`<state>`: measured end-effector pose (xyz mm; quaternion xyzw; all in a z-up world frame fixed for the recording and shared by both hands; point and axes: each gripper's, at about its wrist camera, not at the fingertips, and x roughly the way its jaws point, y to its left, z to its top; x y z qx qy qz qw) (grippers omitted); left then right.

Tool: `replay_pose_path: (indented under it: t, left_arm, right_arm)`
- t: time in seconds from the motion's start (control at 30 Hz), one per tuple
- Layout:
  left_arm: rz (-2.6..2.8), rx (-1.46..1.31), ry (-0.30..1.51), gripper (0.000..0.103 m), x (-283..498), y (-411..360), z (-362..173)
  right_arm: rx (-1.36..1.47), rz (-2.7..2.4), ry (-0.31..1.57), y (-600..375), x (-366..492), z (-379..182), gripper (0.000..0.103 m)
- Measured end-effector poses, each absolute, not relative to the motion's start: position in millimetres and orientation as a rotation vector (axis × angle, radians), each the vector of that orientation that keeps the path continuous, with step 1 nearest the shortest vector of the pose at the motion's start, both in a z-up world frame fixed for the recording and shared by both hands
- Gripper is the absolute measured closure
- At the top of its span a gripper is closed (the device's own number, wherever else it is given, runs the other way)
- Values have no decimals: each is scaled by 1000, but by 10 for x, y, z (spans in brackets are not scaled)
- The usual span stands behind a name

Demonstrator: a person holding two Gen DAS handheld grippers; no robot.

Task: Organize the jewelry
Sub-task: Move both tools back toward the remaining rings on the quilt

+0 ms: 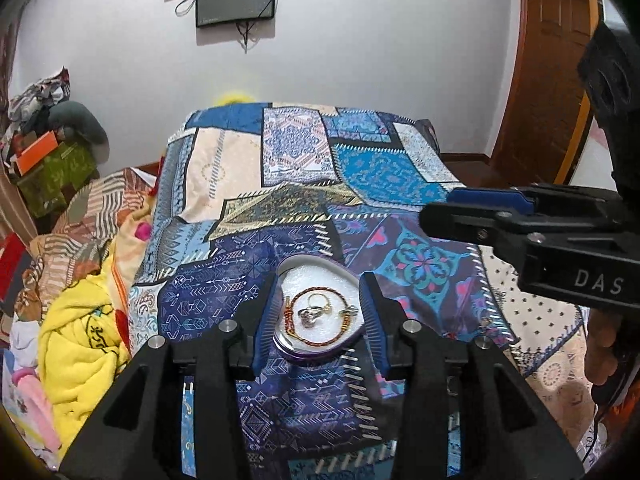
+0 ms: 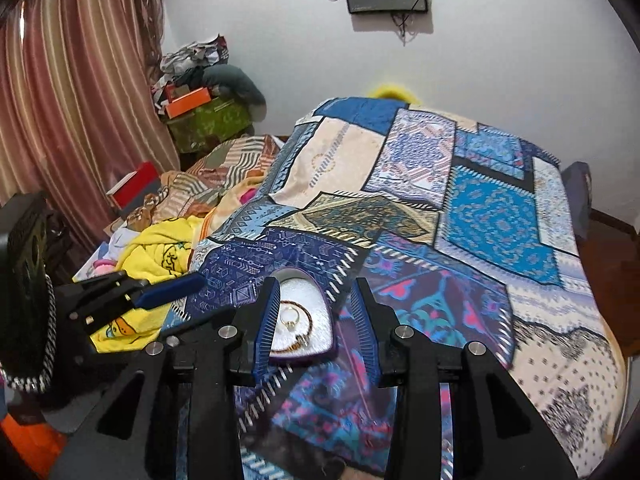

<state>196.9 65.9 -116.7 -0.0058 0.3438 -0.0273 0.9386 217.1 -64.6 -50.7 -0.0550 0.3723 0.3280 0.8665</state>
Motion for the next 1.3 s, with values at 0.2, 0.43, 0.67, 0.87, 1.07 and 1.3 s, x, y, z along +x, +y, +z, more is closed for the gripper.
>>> replay_pose_path:
  t: [0.2,0.43,0.67,0.87,1.07,1.3]
  left_arm:
    - [-70,-2,689,61,1804,507,-1041]
    - [-89,-16,723,60,1652,338,-1079]
    - [-111,-14,798,60,1592,167,-1332]
    - [-151,-20,882,60,1619,-8,-1631]
    - [-225,-1,947,60,1652,-272,-1905]
    - [-266,23,1007,60,1740,-469,-2162]
  right_arm:
    - [-126,639,763,-890,1964,-440,70]
    - [-136,588,785,-1197,1806,-496,70]
    - [-133,525,834,-1539,1728,-679,69]
    - [-111,483,894,-1771,1701,-879,69]
    - [-99,457,948,-1930,1682,-1068,69]
    - [-94,449,999,-2021,1691,-1240,69]
